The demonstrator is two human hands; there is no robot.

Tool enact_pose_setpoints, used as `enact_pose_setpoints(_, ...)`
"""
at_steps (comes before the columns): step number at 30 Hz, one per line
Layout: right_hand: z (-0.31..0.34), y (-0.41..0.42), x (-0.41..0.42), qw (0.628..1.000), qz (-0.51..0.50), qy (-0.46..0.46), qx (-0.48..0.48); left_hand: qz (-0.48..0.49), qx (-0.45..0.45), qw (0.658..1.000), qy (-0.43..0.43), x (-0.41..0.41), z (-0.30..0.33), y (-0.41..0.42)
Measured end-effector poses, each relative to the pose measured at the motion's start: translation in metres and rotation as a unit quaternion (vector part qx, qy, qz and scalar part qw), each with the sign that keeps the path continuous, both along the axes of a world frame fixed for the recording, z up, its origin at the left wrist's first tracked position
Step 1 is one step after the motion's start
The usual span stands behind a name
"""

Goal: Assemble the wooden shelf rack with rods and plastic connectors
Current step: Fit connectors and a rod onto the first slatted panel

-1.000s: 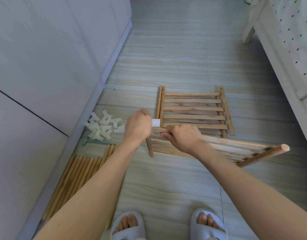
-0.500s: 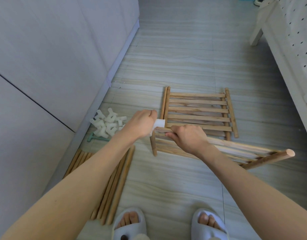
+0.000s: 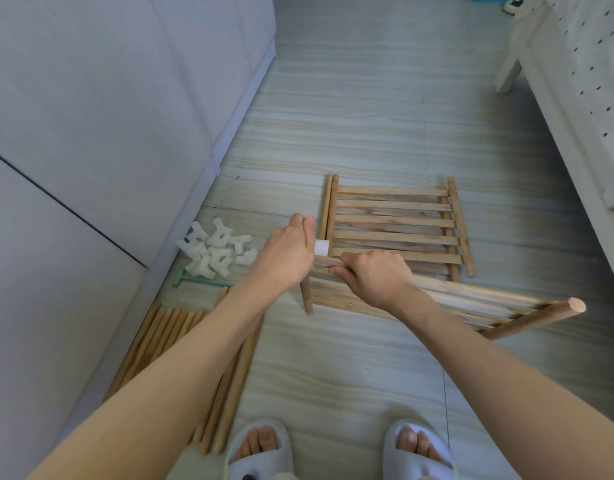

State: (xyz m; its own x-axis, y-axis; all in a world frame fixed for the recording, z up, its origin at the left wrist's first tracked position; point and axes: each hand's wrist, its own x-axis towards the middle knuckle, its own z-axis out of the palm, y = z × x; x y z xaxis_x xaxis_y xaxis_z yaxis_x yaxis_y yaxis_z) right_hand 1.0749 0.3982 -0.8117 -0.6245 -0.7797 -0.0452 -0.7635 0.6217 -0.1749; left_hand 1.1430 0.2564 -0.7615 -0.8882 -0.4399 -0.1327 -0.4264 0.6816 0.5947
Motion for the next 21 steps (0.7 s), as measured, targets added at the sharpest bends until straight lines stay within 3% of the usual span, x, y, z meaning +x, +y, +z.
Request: enact_pose_setpoints(21, 0.005, 0.001, -0.001, 1.0, -0.004, -0.028, 0.005, -0.101, 0.013, 0.995, -0.006, -0.004, 0.004, -0.016)
